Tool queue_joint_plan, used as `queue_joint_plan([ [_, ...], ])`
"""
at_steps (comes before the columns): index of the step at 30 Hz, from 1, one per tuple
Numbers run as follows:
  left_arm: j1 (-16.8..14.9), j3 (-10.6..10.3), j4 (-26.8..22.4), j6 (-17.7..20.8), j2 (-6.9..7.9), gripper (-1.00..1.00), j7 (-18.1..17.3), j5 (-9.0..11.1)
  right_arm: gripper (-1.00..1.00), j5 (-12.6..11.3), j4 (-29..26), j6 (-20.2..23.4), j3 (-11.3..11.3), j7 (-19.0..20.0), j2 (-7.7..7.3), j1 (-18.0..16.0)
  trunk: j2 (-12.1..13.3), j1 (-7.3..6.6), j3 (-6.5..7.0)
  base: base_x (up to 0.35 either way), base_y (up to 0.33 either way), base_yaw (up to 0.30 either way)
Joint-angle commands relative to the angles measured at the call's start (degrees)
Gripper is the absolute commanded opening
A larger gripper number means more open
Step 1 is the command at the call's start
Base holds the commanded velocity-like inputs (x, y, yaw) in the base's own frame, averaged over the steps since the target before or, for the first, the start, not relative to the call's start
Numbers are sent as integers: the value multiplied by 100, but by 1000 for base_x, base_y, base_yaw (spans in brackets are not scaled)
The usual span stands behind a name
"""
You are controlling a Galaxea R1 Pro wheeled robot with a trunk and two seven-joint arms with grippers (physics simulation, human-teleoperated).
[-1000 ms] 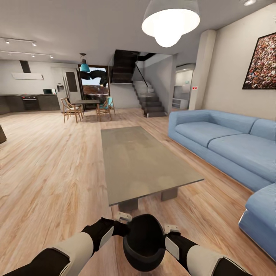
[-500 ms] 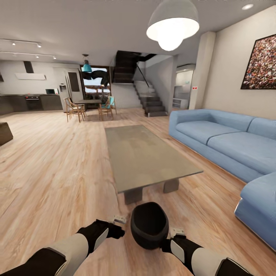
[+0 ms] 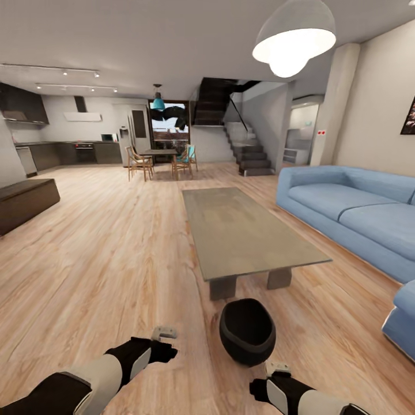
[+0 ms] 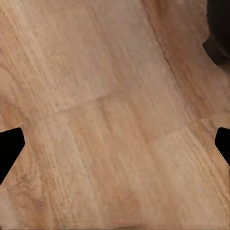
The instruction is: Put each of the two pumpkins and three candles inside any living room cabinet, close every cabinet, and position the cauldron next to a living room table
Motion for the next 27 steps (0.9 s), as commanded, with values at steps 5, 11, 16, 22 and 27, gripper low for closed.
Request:
queue_joint_plan([
  [5, -3, -45, 245, 34, 207, 100, 0, 438, 100, -39, -5, 59, 63, -30, -7, 85, 199, -112, 79, -2, 1, 291],
  [11, -3, -45, 299, 40, 258, 100, 5, 663, 100, -38, 70, 75, 64, -31, -39, 115, 440, -244, 169, 0, 0, 284],
  [16, 3, -43, 308, 42, 269, 100, 6, 879, 100, -38, 130, 77, 62, -28, -56, 327, 641, -353, 240, 0, 0, 202],
  [22, 6, -49, 310, 35, 271, 100, 6, 937, 100, -38, 142, 59, 63, 50, -84, 510, 881, -485, 344, 0, 0, 29],
  [27, 21, -48, 310, 38, 269, 100, 6, 946, 100, -38, 143, 32, 64, 68, -121, 542, 1082, -595, 433, 0, 0, 4],
])
